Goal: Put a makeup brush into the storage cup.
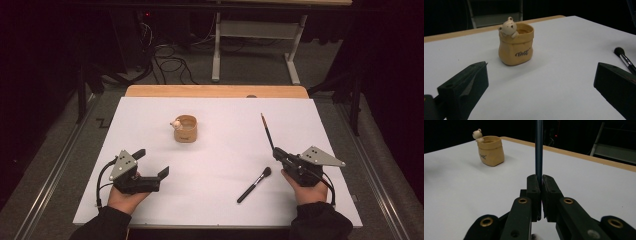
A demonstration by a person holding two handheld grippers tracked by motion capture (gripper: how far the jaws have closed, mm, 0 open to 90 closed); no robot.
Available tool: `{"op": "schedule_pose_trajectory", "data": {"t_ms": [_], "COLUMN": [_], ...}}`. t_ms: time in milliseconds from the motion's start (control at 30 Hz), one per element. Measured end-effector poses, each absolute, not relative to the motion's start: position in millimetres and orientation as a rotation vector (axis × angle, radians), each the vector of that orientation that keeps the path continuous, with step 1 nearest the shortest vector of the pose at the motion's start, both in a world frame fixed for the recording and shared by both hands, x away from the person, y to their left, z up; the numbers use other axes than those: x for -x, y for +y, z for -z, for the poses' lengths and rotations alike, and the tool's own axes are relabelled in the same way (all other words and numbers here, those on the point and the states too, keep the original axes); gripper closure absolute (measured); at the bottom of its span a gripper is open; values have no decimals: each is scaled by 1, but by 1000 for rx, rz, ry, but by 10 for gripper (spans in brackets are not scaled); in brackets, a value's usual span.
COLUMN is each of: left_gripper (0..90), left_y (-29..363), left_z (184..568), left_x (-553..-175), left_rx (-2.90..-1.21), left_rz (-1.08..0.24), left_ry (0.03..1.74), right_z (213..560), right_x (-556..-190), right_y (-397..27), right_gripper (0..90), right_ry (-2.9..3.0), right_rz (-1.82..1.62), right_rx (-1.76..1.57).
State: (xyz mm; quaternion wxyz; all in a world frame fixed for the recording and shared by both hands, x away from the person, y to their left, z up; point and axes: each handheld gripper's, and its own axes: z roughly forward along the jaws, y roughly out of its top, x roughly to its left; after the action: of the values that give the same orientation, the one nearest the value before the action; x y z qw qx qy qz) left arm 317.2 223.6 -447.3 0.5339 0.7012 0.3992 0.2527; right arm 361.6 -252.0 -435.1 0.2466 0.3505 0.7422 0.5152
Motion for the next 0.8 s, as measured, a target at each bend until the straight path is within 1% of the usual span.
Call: {"op": "schedule_pose_trajectory", "data": {"t_ms": [467,600,800], "left_gripper": [5,8,9], "left_y": [199,188,171], "left_z": [408,403,407], "left_x": [-344,-352,-361], "left_rx": [-1665,-1653,-1660], "left_rz": [-643,-631,-603], "left_ry": [898,884,871], "right_z": [436,436,436], "right_x": [-362,-361,-362], "right_y": [-253,-253,-253], "right_gripper": [865,865,865], "right_ry": [2031,2032,2036], "right_rz": [-1398,-1397,-1391], "right_rx": [-945,-946,-944]}}
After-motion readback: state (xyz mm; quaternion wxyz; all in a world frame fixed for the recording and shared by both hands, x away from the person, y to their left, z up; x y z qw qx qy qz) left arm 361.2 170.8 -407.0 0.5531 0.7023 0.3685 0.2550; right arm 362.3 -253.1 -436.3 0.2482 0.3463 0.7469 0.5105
